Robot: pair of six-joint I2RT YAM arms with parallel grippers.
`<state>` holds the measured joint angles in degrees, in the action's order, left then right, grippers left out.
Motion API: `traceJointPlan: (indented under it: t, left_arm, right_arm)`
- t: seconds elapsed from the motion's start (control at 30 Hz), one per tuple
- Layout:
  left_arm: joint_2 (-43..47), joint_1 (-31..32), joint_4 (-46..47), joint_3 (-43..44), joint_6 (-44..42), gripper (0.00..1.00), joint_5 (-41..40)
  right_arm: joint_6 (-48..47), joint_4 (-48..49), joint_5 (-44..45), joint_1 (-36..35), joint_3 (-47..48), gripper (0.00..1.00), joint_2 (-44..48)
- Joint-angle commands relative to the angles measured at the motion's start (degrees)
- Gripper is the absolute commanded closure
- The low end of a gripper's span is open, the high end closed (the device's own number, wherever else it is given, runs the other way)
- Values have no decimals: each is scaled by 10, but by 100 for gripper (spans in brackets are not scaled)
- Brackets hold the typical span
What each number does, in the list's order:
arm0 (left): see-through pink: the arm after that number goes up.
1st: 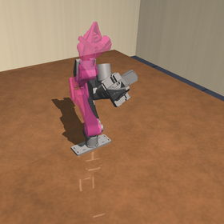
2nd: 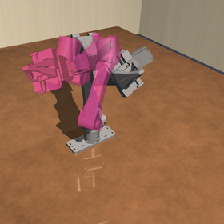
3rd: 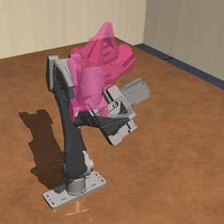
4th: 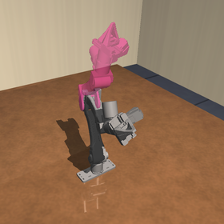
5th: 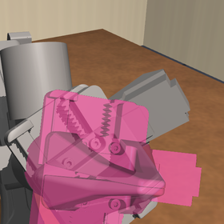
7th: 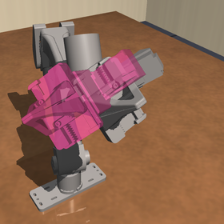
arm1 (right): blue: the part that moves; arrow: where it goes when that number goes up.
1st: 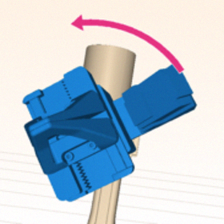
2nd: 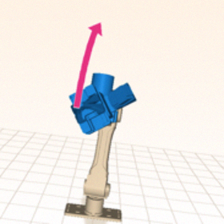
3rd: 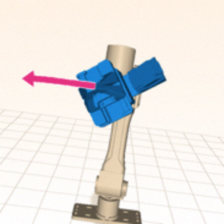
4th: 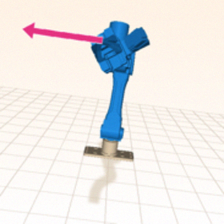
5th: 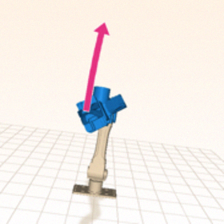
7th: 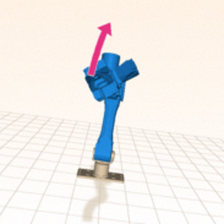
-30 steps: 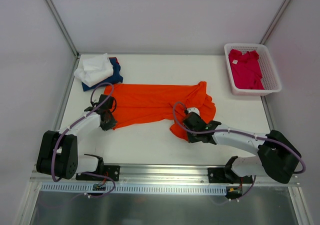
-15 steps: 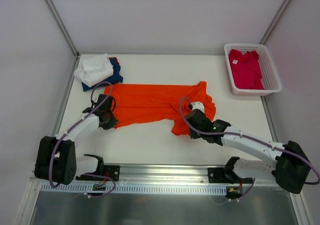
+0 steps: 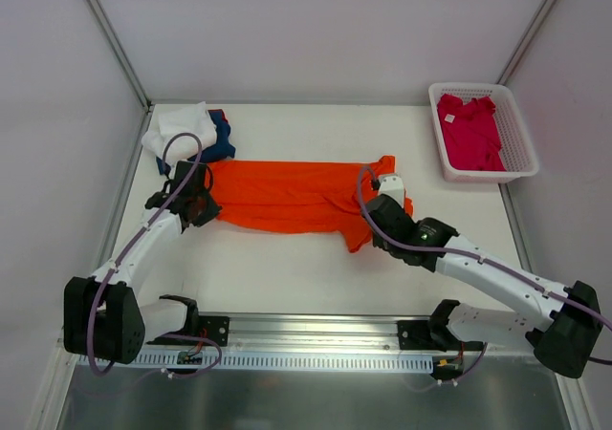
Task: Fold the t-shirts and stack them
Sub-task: Fold the tshirt
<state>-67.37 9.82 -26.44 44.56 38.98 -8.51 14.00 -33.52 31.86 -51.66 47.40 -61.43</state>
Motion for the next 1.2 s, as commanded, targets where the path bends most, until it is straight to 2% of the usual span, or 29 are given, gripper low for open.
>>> traceJointPlan:
  t: [0.0,0.23,0.53,1.17]
  left_arm:
    - [7,-22,-14,32,-4,100,-32]
    - [-12,-59,-13,63,-11,100,-45]
    - [-84,-81,-6,132,-28,100,-48]
    - [-301,-85,9,298,-44,100,-34]
  right_arm:
    - [-26,-21,72,9,48,100,-12]
    - [-57,-10,95,68,93,100,-44]
    - [-114,47,47,155,140,100,-100]
    - [-173,96,-44,257,321,100,-338]
